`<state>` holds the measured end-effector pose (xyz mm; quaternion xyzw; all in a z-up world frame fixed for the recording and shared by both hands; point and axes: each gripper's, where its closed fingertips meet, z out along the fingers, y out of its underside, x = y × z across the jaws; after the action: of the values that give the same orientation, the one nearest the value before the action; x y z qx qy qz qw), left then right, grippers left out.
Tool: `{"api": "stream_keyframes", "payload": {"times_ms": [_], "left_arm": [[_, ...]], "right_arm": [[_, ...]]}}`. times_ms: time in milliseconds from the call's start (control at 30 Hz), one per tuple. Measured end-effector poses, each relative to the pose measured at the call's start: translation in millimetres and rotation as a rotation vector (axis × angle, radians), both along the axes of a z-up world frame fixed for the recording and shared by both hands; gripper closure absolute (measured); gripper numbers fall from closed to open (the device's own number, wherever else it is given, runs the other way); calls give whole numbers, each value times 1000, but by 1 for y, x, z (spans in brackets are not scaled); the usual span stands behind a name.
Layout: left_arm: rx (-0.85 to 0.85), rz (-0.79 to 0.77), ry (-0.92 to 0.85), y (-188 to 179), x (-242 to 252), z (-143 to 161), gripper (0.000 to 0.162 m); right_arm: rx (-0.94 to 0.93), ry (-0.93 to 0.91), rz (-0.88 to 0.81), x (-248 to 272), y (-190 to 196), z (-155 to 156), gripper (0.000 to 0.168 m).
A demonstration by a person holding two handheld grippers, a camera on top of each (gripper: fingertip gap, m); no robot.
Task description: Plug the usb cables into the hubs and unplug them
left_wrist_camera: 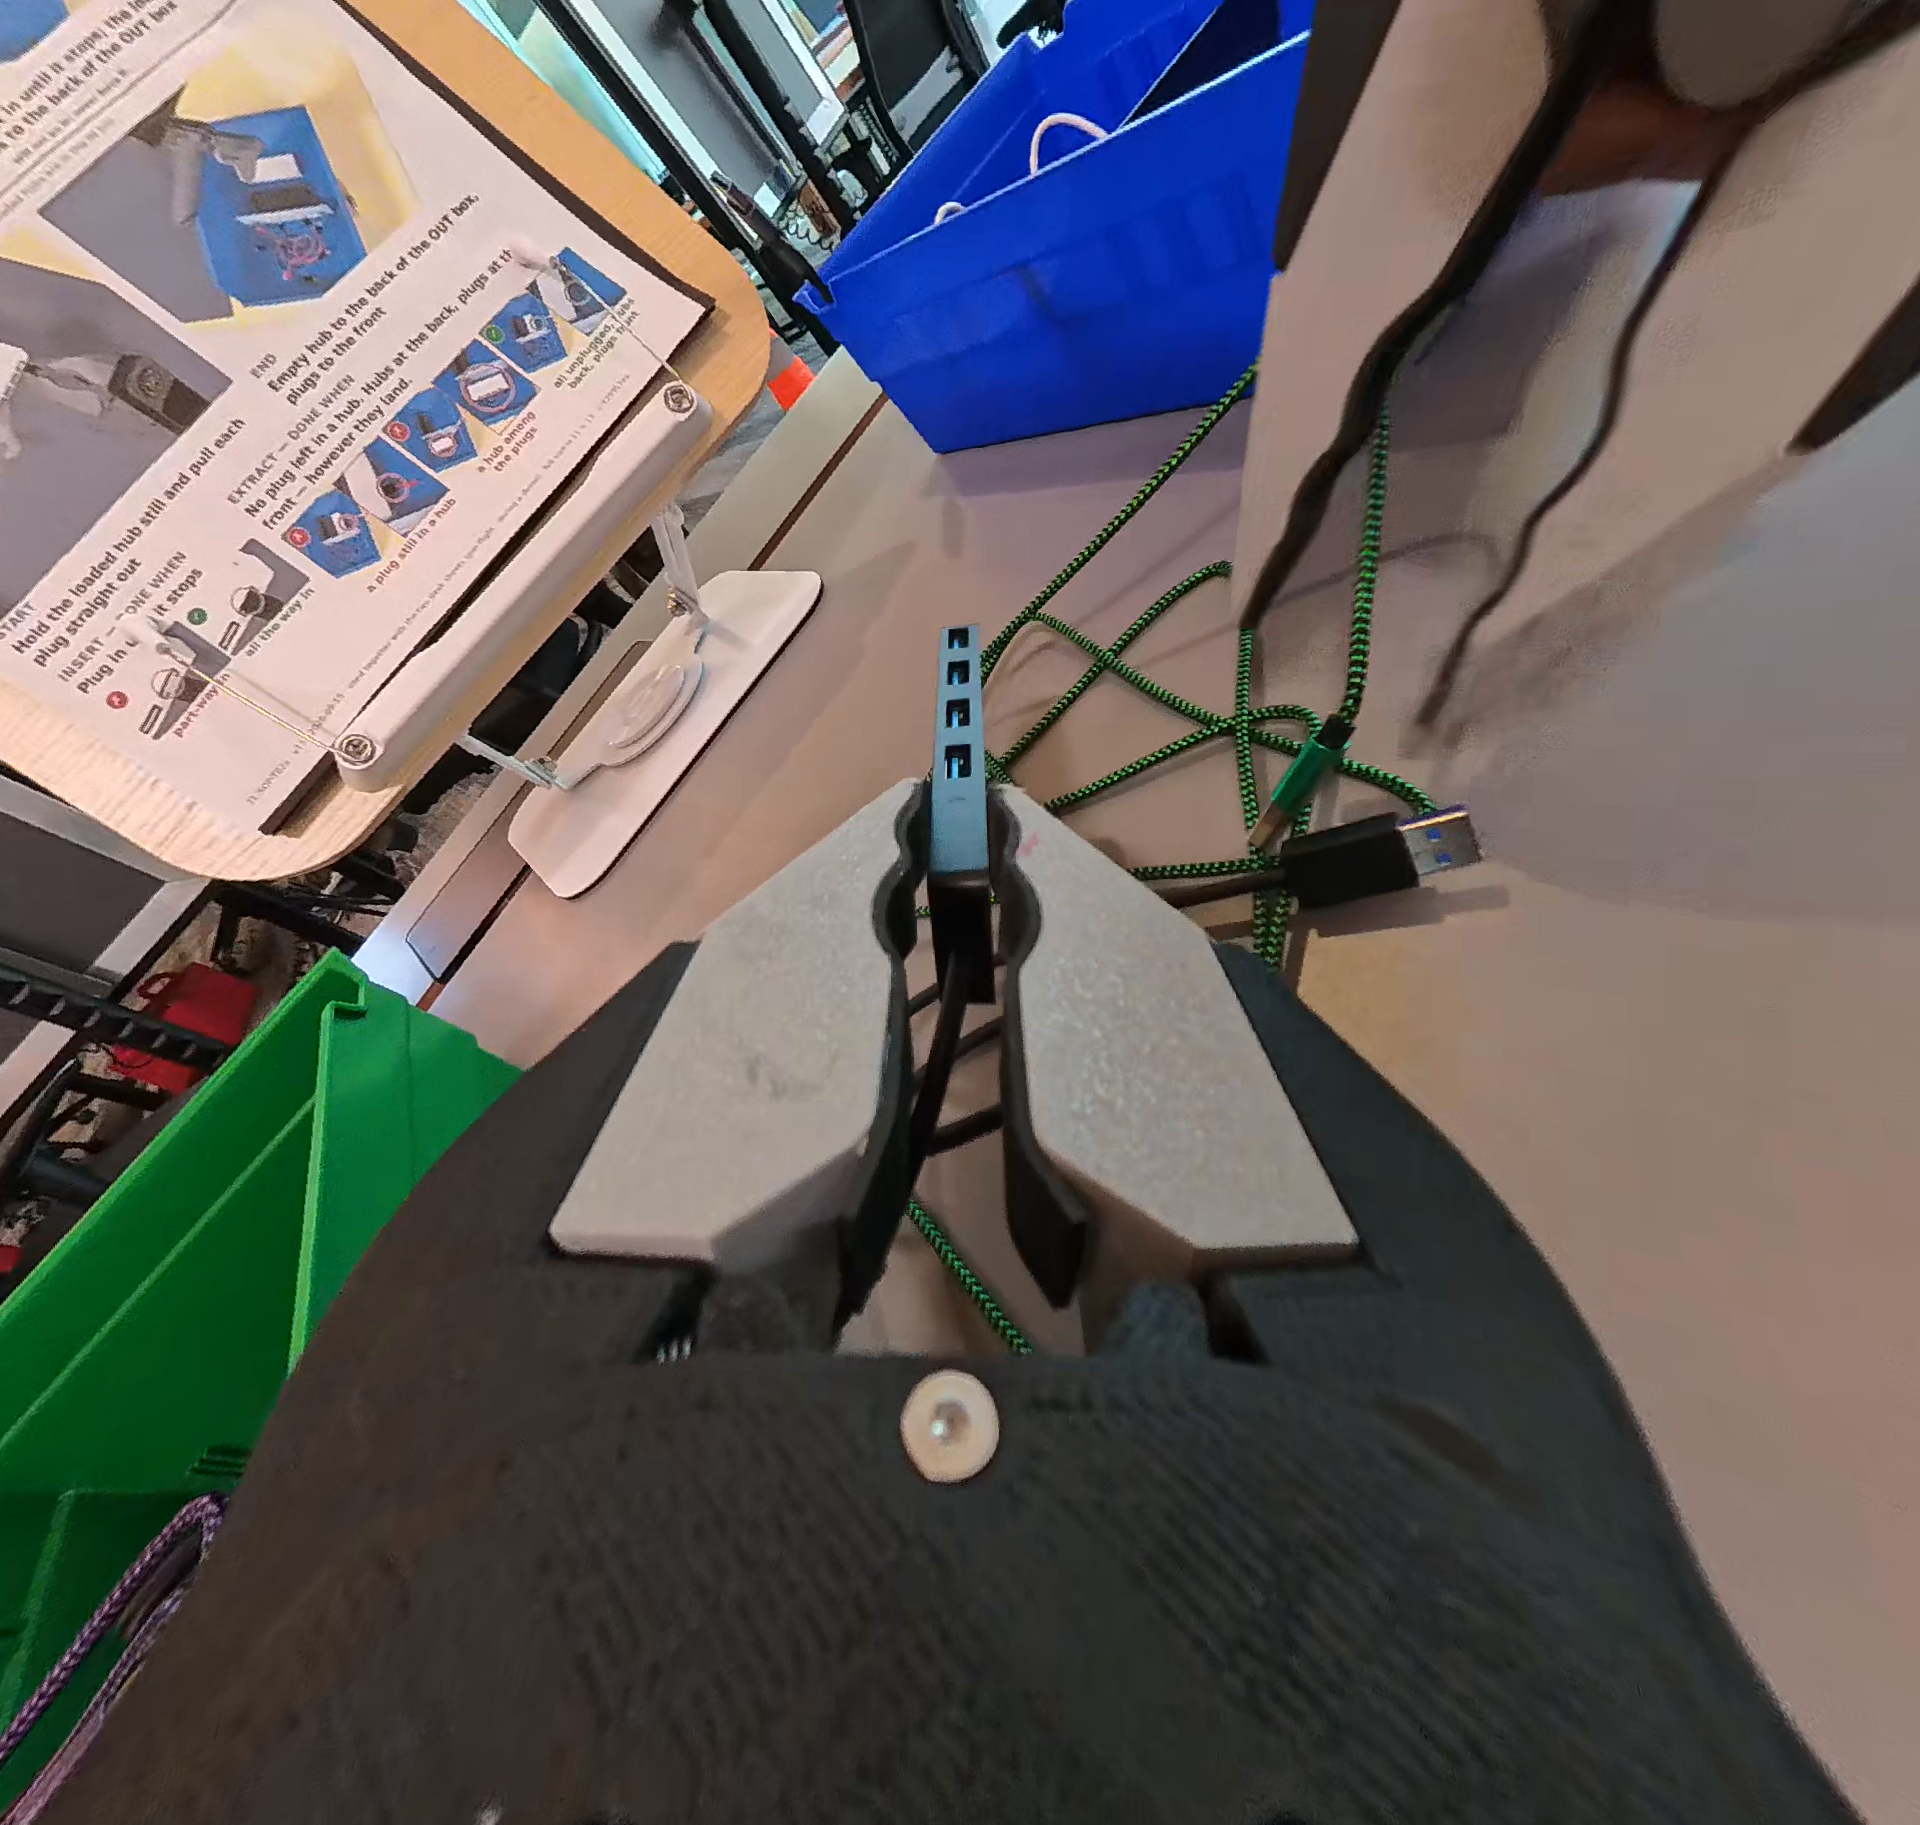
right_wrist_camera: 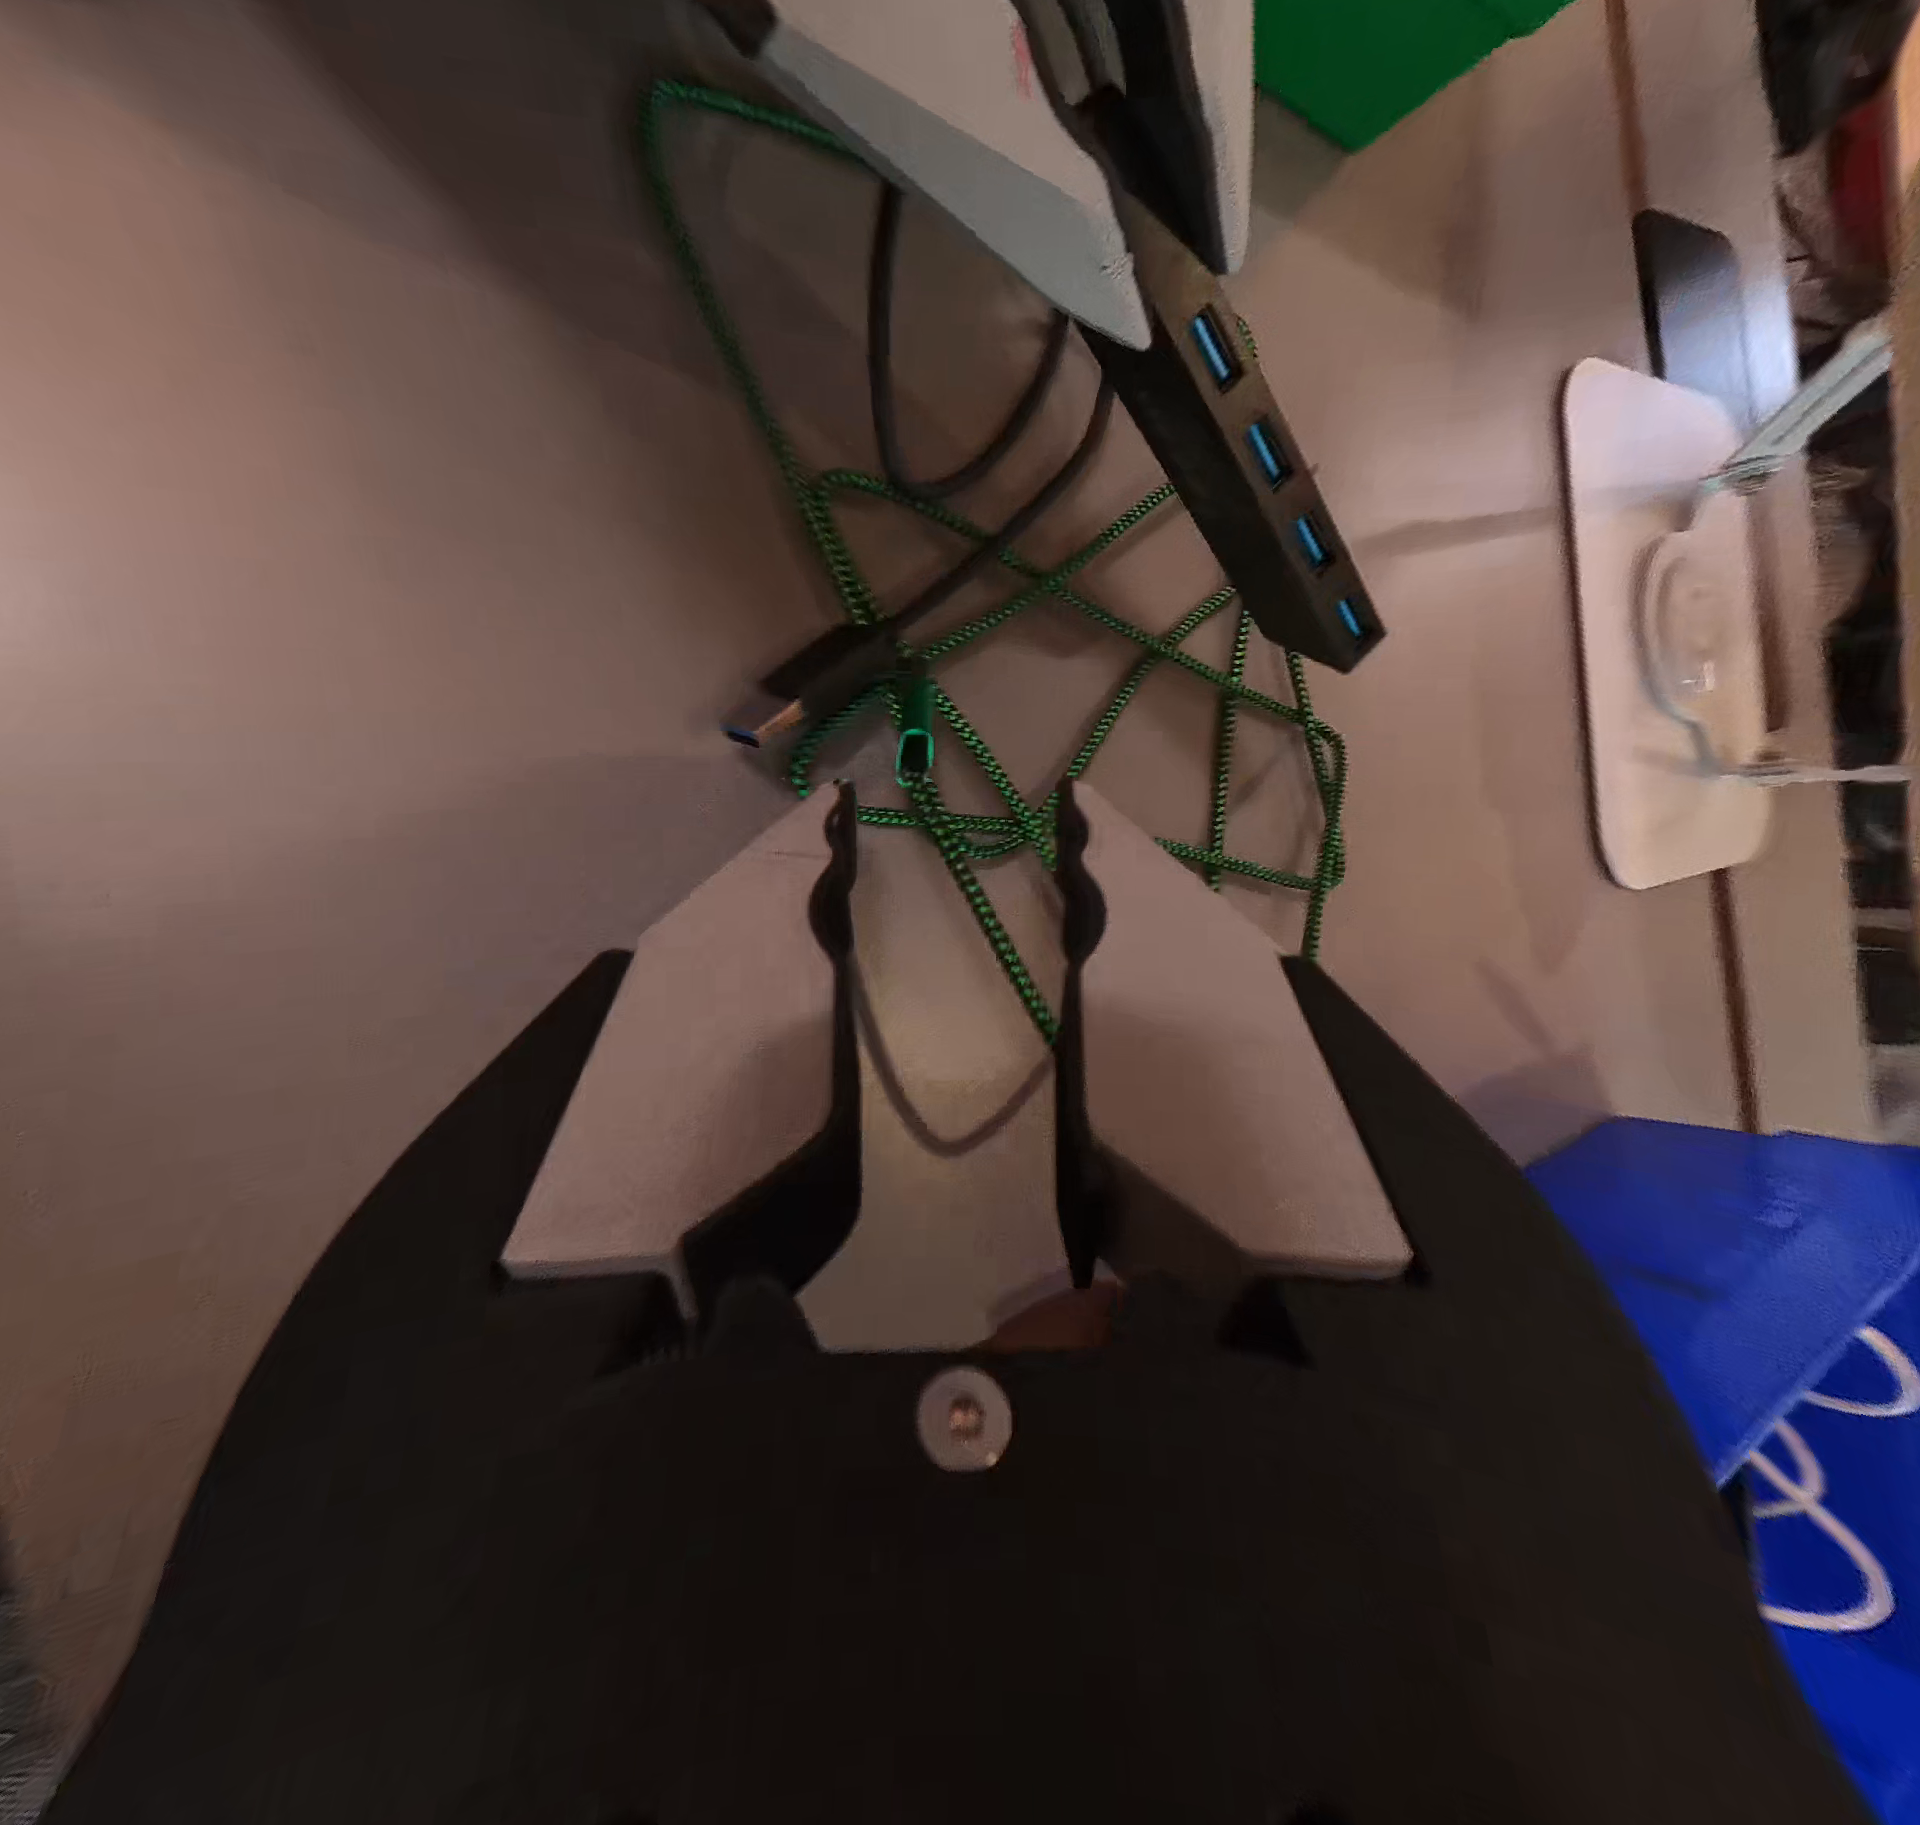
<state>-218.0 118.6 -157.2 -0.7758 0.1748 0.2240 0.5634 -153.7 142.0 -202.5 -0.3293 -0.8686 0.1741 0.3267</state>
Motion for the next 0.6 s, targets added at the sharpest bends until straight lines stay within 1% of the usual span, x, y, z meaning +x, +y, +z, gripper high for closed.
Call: {"api": "stream_keyframes", "payload": {"times_ms": [67,100,133,200,267,367,467,533,600], "left_arm": [[-7,4,0,0,-1,-1,155],[-7,6,-1,0,-2,-1,155],[-8,12,-5,0,-3,-2,155],[-7,27,-13,-1,-6,-1,155],[0,26,-19,-2,-7,0,155],[7,36,-3,-2,-9,1,155],[-9,30,7,-1,-7,-2,155],[-15,29,20,0,-6,-3,155],[-17,27,26,0,-5,-3,155]], "right_arm": [[63,-7,9,-8,4,-10,153],[60,-28,15,-10,4,-16,159],[37,-46,23,-11,3,-19,163],[-55,-79,27,-10,0,-20,166],[-237,-117,6,-7,-4,-13,167],[-619,-226,-71,0,-8,6,166],[-974,-356,-101,9,-12,22,165],[-1087,-380,-128,9,-8,24,165],[-1132,-422,-148,12,-8,18,162]]}}
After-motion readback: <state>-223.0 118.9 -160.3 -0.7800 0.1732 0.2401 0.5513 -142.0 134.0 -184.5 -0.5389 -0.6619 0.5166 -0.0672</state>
